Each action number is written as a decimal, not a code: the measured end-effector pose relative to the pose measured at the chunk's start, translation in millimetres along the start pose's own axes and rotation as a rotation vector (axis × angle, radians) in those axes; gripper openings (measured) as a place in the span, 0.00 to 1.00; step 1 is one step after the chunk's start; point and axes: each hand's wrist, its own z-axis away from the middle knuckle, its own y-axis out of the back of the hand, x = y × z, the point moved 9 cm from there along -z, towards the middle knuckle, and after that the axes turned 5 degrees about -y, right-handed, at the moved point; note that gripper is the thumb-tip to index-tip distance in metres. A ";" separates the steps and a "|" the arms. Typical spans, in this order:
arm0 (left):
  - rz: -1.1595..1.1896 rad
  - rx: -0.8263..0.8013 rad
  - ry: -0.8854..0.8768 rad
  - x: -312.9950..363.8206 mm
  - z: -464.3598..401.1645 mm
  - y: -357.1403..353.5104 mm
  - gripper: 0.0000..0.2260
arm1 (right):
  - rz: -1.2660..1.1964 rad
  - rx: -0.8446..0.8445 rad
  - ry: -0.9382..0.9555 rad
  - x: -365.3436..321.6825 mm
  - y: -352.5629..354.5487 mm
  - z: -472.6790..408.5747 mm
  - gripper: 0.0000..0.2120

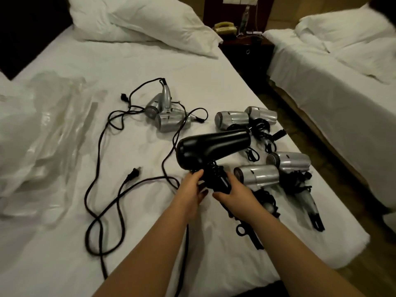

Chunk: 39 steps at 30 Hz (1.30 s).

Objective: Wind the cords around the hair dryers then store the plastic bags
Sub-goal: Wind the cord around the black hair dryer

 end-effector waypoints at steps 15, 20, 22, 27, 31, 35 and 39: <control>-0.255 0.050 -0.025 -6.6 -66.2 24.3 0.17 | 0.136 0.057 0.046 2.9 -14.8 -62.3 0.23; -0.452 0.048 -0.106 0.7 -51.8 25.4 0.30 | 0.366 0.114 -0.026 11.1 -24.0 -53.7 0.20; -0.533 0.029 -0.160 3.1 -44.7 24.6 0.37 | 0.386 0.259 0.047 -2.8 -19.7 -42.8 0.22; -0.563 0.143 -0.253 41.2 -32.1 42.9 0.17 | 0.262 0.394 0.232 -56.2 -24.8 -29.5 0.20; -0.660 0.277 -0.329 88.4 -50.1 71.8 0.13 | 0.280 0.338 0.281 -81.0 -43.0 -48.4 0.19; -0.800 0.367 -0.361 123.2 -87.2 90.9 0.16 | 0.251 0.354 0.335 -101.4 -51.6 -62.8 0.17; -0.743 0.386 -0.306 137.3 -136.6 94.2 0.24 | 0.201 0.368 0.415 -133.3 -44.8 -85.3 0.15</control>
